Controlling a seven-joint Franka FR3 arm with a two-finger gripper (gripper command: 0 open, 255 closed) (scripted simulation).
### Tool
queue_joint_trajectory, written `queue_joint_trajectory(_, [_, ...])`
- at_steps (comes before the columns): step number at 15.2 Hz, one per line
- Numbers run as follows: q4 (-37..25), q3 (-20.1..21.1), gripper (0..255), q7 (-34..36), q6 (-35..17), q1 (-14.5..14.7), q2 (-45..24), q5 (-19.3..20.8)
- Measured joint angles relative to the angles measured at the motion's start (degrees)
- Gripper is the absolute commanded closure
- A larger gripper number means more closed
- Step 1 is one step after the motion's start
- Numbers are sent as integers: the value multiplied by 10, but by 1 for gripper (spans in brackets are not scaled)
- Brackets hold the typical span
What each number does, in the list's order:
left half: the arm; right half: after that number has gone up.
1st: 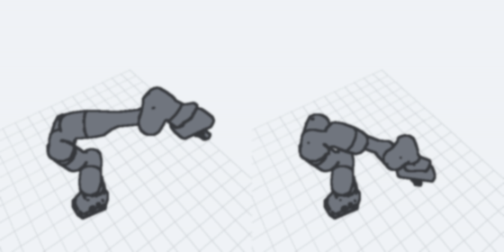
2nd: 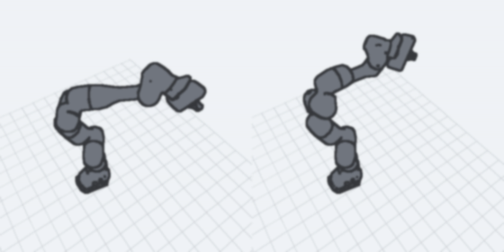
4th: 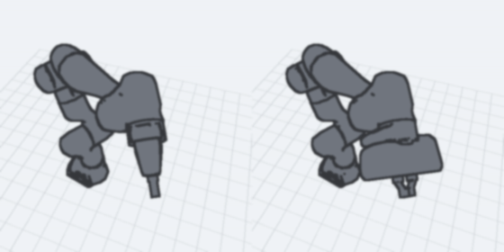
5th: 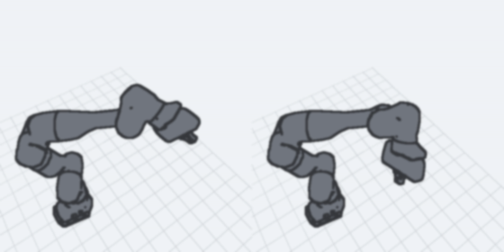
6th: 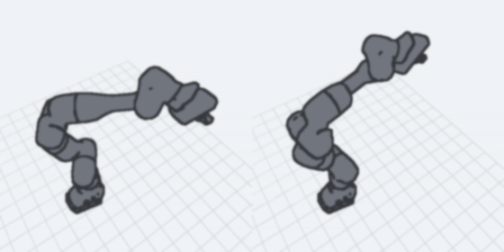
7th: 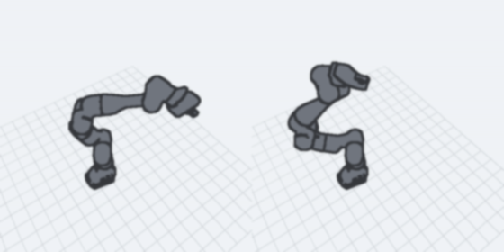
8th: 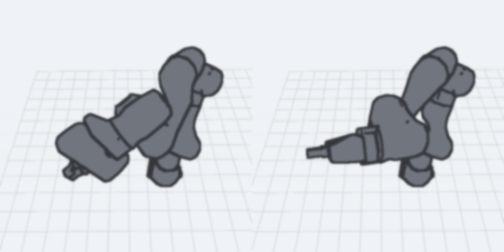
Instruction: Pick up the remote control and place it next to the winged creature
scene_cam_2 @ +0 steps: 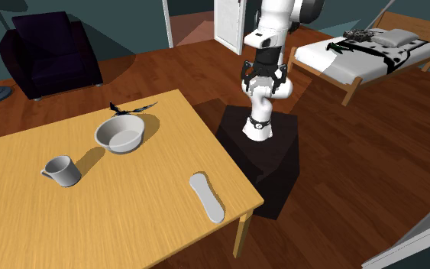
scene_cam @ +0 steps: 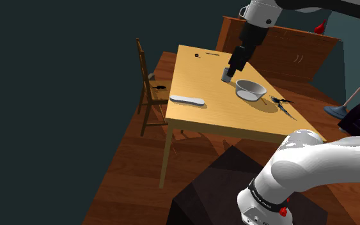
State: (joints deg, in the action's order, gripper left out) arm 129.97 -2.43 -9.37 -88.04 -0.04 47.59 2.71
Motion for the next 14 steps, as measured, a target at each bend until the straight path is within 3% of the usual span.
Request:
queue_joint_trajectory(7, [22,-44,0,-74,-75,10,-60,23])
queue_joint_trajectory(14, [24,-102,0,-177,-186,27,-178,40])
